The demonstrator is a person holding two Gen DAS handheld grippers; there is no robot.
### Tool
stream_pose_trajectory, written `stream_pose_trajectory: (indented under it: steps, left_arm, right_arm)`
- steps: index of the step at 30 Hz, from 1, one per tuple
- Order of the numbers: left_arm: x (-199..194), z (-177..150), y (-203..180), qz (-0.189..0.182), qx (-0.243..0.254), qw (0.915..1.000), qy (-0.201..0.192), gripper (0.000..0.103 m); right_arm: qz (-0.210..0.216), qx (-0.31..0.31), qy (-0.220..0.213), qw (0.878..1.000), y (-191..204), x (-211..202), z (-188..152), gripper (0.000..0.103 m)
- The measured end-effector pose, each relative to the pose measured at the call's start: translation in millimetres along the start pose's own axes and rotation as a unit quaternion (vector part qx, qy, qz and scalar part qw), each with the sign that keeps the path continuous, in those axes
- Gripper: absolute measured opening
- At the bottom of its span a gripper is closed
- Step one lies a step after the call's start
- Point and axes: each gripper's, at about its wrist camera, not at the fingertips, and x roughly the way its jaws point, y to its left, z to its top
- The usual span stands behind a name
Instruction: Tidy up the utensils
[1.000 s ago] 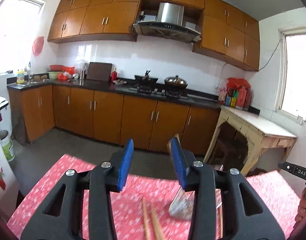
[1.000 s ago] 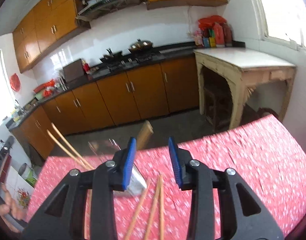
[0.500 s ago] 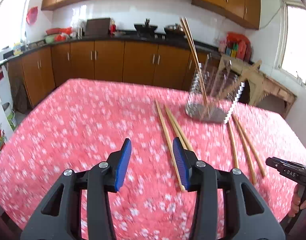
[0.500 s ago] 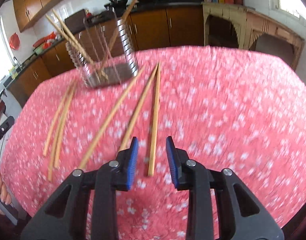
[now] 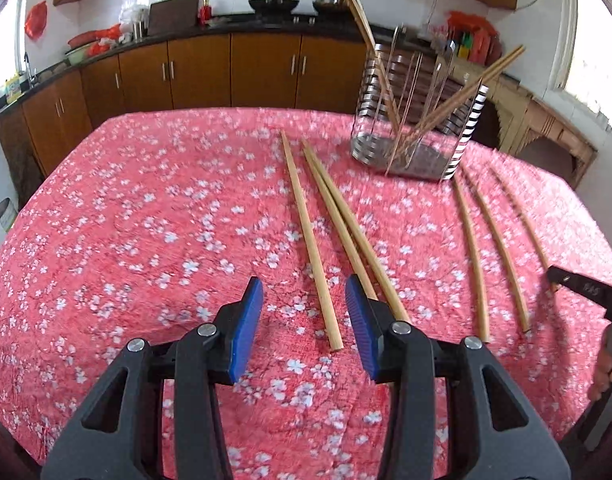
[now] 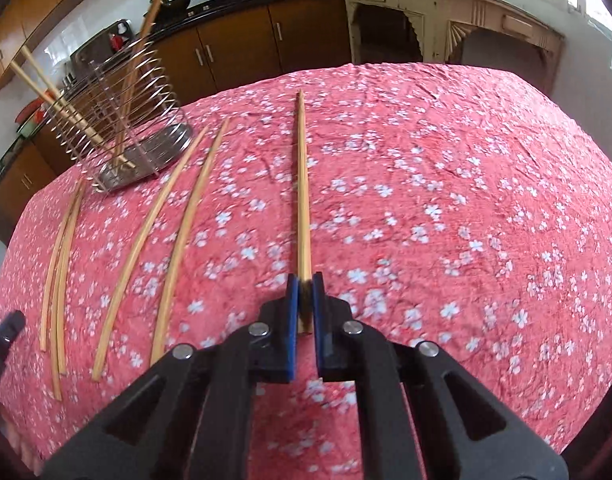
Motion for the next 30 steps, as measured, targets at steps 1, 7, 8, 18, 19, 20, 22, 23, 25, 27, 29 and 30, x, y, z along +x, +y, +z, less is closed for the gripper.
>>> stream_pose_trajectory:
  steps: [1,7,8,18,19,20,22,23,25,27,29,30]
  left_arm:
    - [5.3,0.5,-1.7,0.001,0.001,1.0000,0.010,0.044]
    - [28.5,7.4,-2.0,0.019,0.003,0.9988,0.044,0.012]
    - [30.6,11.3,1.5,0.020,0.002,0.9988,0.045,0.008]
    - [46.0,38.8,55.6,0.040,0.002,0.9985,0.038,0.007]
    - [44.5,38.3,58.0,0.031,0.001,0.9988,0.036,0.007]
    - [42.6,38.1,60.2,0.024,-0.004,0.9990,0.037,0.007]
    - [42.5,39.5,62.9,0.019,-0.010,0.9991,0.037,0.008]
    - [42.7,39.9,64.5,0.018,-0.010,0.9991,0.037,0.008]
    - [40.8,38.8,64.9,0.016,-0.012,0.9991,0.037,0.008]
    - [39.9,39.1,65.0,0.018,-0.010,0.9991,0.037,0.008]
    - [42.6,41.1,62.9,0.024,-0.004,0.9990,0.038,0.009]
    - [45.1,42.2,63.4,0.027,-0.001,0.9989,0.038,0.010]
  right_arm:
    - [0.000,0.000,0.000,1.000,1.2,-0.5,3.7,0.008]
    - [-0.005,0.011,0.000,1.000,-4.3,12.8,18.4,0.008]
    - [-0.007,0.013,0.000,1.000,-6.8,15.1,21.1,0.008]
    - [-0.055,0.036,-0.017,0.998,-44.4,33.0,51.9,0.008]
    - [-0.060,0.034,-0.021,0.997,-45.4,33.9,52.2,0.008]
    - [-0.065,0.030,-0.025,0.997,-44.5,34.5,50.6,0.008]
    - [-0.078,0.015,-0.035,0.996,-42.3,34.5,47.2,0.008]
    - [-0.080,0.014,-0.035,0.996,-42.1,34.9,47.6,0.008]
    - [-0.077,0.017,-0.035,0.996,-42.2,33.4,46.9,0.008]
    - [-0.073,0.022,-0.036,0.996,-44.2,33.4,46.7,0.008]
    - [-0.072,0.023,-0.036,0.996,-43.7,33.3,46.2,0.008]
    - [-0.073,0.022,-0.036,0.996,-43.6,33.4,46.1,0.008]
